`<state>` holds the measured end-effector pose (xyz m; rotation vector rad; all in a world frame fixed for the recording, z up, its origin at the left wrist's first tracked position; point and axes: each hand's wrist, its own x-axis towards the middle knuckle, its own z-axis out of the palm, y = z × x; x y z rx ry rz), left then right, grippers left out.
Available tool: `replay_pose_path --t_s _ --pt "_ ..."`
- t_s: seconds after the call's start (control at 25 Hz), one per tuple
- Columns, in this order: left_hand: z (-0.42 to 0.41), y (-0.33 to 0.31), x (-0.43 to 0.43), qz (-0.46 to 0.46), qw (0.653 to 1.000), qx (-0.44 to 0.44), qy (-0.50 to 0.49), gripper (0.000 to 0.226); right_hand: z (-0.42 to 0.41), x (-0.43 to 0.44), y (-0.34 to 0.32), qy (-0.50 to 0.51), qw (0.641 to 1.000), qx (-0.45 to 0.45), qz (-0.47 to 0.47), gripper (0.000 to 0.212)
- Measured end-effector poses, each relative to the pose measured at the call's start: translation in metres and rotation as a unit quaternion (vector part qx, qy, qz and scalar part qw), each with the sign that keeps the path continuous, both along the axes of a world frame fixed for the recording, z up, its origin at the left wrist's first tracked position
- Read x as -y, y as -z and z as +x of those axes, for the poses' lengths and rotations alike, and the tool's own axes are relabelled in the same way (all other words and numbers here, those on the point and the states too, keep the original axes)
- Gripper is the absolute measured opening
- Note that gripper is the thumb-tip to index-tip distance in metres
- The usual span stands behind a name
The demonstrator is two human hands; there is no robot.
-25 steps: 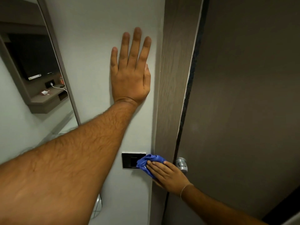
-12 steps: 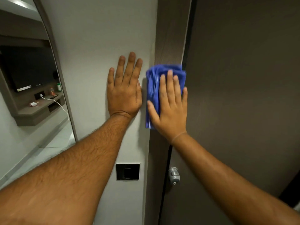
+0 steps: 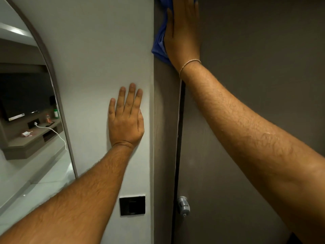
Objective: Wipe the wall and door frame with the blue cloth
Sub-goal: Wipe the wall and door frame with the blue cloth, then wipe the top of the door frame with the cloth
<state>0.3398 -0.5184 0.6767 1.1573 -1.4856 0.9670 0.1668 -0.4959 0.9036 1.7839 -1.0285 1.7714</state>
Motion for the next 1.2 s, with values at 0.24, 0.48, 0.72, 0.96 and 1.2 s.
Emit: replay_pose_path --t_s 0.24,0.48,0.72,0.96,1.2 --pt "0.002 -0.002 -0.002 0.011 1.000 0.002 -0.001 0.070 -0.053 -0.026 0.011 -0.013 0.999 0.050 0.014 0.058" --pt "-0.011 -0.007 -0.023 0.031 0.997 -0.051 0.053 0.060 -0.125 -0.093 0.174 0.032 0.995 0.056 0.080 0.074" --pt "-0.152 0.097 -0.107 0.136 0.977 -0.076 0.144 0.066 -0.208 -0.185 0.330 0.118 0.955 0.091 0.255 0.072" --pt "-0.311 0.313 -0.227 0.386 0.881 0.097 0.256 0.068 -0.315 -0.305 0.527 0.181 0.877 0.156 0.416 0.070" --pt "-0.361 0.536 -0.348 0.595 0.700 0.289 0.269 0.072 -0.384 -0.481 0.786 0.233 0.680 0.346 0.603 0.064"
